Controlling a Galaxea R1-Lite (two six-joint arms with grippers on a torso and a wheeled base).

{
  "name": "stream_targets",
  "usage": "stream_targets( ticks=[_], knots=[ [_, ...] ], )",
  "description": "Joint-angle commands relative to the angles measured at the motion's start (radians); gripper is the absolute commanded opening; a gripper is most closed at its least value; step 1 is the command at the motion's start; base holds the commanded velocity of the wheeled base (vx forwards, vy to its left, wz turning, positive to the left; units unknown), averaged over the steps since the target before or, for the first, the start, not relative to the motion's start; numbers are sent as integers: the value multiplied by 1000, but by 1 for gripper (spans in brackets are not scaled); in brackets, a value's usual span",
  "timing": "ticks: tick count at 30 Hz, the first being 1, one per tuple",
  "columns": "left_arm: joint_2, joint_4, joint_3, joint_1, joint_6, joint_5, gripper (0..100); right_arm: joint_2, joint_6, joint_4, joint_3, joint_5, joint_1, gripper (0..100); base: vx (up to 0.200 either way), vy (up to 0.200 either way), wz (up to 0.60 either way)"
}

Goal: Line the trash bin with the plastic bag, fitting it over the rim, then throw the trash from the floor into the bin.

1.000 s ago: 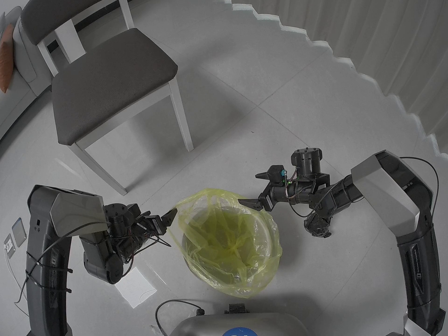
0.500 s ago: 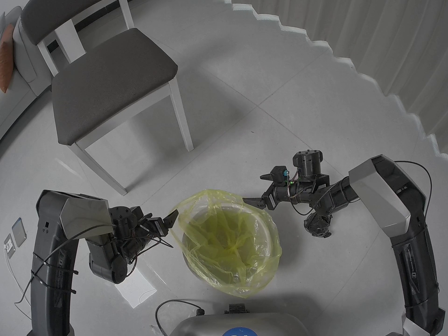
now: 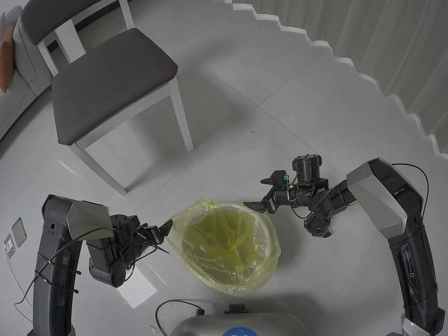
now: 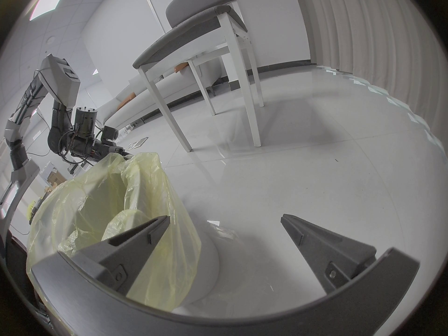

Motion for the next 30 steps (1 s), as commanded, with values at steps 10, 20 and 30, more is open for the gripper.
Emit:
stream_targets(
  ticks=[10,20,30],
  knots=[
    [-24,50,8,33,118,-47,100,-3,-5,-4,45,1,-13,100,0,0,0],
    [-99,128,5,56,244,-101,100,-40,-10,-9,108,1,-26,100,0,0,0],
    [-229,61,120,56,210,-101,100,-179,-10,-18,240,1,-43,100,0,0,0]
  ],
)
